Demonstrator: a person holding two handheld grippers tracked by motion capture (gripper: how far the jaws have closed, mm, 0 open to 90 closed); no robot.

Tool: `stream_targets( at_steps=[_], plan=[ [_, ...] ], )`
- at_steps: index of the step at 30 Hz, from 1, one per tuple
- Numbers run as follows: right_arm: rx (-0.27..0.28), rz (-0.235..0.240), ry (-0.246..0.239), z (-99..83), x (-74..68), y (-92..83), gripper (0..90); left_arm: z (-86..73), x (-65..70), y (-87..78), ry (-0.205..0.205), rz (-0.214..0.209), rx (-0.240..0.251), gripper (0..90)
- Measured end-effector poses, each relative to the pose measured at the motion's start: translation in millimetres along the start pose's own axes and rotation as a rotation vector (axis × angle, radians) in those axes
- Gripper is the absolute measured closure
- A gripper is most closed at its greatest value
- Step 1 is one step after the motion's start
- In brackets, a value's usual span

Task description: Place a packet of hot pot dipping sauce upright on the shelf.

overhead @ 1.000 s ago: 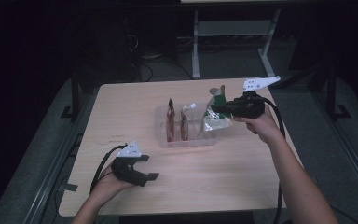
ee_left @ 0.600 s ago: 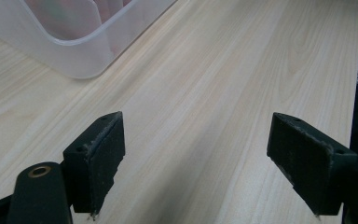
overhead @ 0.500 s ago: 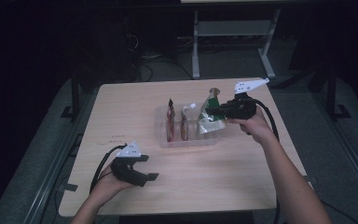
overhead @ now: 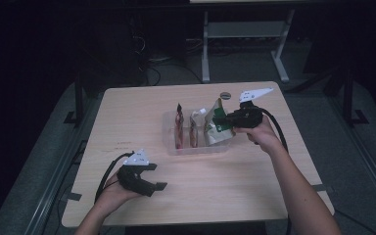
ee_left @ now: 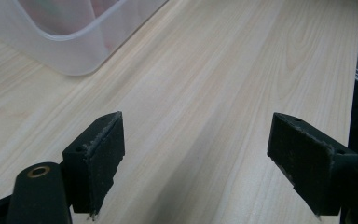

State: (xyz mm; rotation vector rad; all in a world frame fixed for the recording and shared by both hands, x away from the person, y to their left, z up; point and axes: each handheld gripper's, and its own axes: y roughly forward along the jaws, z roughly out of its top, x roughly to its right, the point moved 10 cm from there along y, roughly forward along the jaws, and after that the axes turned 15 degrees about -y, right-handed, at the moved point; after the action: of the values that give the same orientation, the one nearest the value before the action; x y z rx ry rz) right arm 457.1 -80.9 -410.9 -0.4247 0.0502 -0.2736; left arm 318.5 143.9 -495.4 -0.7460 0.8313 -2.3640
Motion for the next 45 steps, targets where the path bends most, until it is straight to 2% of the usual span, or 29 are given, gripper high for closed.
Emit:
stream_targets(
  at_steps=[7, 10, 13, 18, 23, 24, 25, 26, 28, 30, 32, 37, 45],
  plan=[
    [0.011, -0.014, 0.007, 0.1, 3.4, 0.9, 89.1, -0.3, 1.5, 2.1, 0.002, -0.006, -0.002, 18.4],
    [0.019, -0.028, 0.009, 1.2, 4.9, 0.3, 83.9, -0.6, 1.3, 2.3, 0.002, -0.005, -0.004, 18.4],
    [0.023, -0.034, 0.012, 1.4, 6.2, -0.5, 82.7, -0.8, 1.3, 2.1, 0.005, -0.004, -0.008, 18.4],
    [0.0, -0.053, 0.026, -3.0, 7.8, -0.4, 73.4, -0.8, 1.7, 2.5, 0.003, -0.006, -0.009, 18.4],
    [0.006, -0.049, 0.033, -2.9, 6.6, -0.9, 62.1, -1.0, 2.4, 3.1, 0.008, -0.008, -0.012, 18.4],
    [0.006, -0.049, 0.033, -2.9, 6.6, -0.9, 62.1, -1.0, 2.4, 3.1, 0.008, -0.008, -0.012, 18.4],
    [-0.005, -0.07, 0.024, -3.4, 6.3, -1.3, 50.6, -1.0, 2.4, 3.1, 0.008, -0.008, -0.012, 18.4],
    [-0.005, -0.07, 0.024, -3.4, 6.3, -1.3, 50.6, -0.9, 2.2, 3.0, 0.008, -0.007, -0.011, 18.4],
    [-0.032, -0.087, 0.012, -4.6, 3.7, -2.0, 43.0, -1.0, 1.9, 2.6, 0.005, -0.007, -0.011, 18.4],
    [-0.035, -0.084, 0.012, -4.7, 2.6, -2.3, 41.4, -1.0, 1.6, 2.4, 0.005, -0.006, -0.012, 18.4],
    [-0.052, -0.106, 0.007, -5.3, 0.6, -4.8, 34.9, -1.1, 2.5, 2.5, 0.013, -0.009, -0.013, 18.4],
    [-0.061, -0.132, 0.004, -3.6, -3.4, -13.1, 27.0, -1.8, 3.8, 2.9, 0.02, -0.01, -0.02, 18.4],
    [-0.057, -0.161, -0.02, -6.0, -16.1, -24.1, 25.3, -2.8, 4.4, 3.6, 0.02, -0.013, -0.026, 18.4]
  ],
)
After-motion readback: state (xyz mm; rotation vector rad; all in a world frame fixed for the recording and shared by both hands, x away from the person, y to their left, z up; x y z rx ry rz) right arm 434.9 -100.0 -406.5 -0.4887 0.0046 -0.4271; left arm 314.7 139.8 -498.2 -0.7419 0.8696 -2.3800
